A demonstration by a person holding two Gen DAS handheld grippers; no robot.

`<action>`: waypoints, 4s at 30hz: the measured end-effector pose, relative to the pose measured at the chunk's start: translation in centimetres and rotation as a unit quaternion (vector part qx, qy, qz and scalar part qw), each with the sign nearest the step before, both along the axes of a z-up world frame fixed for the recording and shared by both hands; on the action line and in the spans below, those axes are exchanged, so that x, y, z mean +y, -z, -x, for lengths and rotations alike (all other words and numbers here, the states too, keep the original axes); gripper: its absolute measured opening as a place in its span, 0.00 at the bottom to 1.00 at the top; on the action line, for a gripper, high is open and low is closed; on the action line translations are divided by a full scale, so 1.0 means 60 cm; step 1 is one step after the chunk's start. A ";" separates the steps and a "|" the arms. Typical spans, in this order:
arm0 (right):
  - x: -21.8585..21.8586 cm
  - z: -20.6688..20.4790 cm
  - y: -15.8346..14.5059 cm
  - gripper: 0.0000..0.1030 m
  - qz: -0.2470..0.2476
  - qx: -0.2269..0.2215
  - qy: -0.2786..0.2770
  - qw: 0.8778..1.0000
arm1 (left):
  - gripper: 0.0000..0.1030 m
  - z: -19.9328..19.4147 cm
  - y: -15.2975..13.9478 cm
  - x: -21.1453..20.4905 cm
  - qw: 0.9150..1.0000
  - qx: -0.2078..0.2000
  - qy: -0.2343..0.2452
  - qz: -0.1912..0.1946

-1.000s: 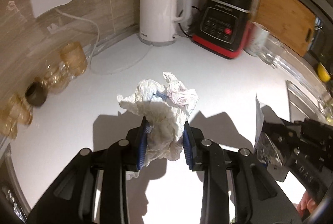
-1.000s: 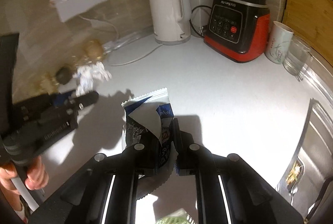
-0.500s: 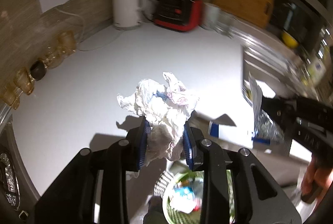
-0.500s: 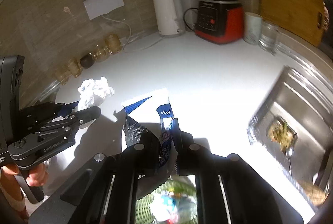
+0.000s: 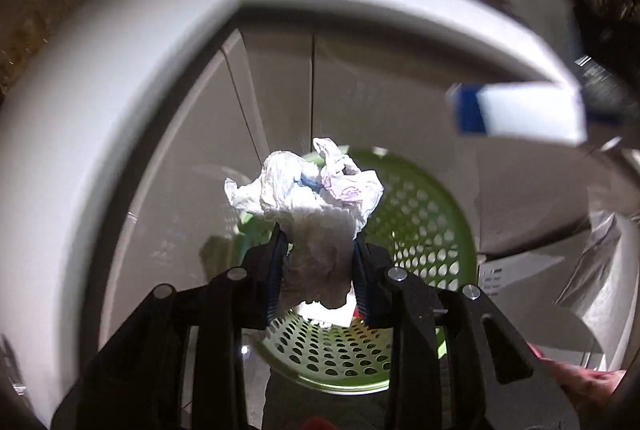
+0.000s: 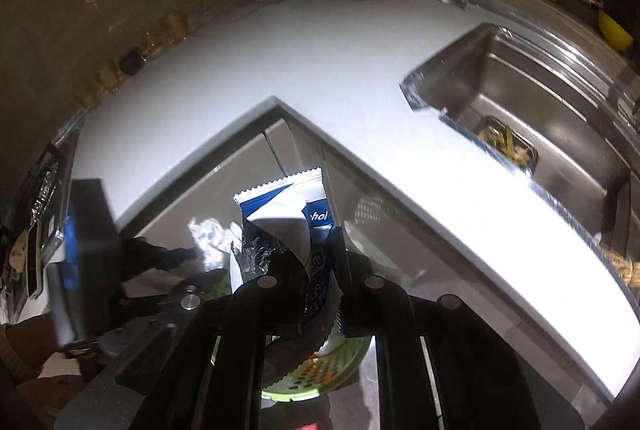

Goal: Collect trash

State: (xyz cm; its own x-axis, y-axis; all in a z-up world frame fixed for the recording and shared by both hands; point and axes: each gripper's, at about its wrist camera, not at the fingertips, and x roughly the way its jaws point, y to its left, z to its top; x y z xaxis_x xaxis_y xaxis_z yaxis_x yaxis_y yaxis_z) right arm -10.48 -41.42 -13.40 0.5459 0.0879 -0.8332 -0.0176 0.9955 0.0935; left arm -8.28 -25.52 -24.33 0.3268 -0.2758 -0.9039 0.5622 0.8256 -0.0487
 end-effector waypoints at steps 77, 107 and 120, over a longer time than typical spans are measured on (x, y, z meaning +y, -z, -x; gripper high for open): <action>0.079 -0.026 -0.072 0.98 0.023 -0.025 -0.037 0.999 | 0.88 -0.020 -0.273 0.108 0.985 -0.143 -0.086 0.034; 0.115 -0.114 -0.233 0.98 0.048 -0.133 -0.049 0.989 | 0.92 -0.125 -0.434 0.172 0.948 -0.217 -0.218 0.082; 0.151 -0.119 -0.386 0.98 0.045 -0.254 -0.063 0.964 | 0.92 -0.138 -0.527 0.200 0.919 -0.272 -0.272 0.087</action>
State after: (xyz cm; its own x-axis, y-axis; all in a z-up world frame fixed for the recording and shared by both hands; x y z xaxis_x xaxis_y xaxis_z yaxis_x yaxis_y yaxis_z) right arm -3.35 -32.39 9.75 0.8750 0.1201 -0.4690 -0.1595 0.9862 -0.0451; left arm 0.00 -13.51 7.28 0.8494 -0.0632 -0.5239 0.0490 0.9980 -0.0410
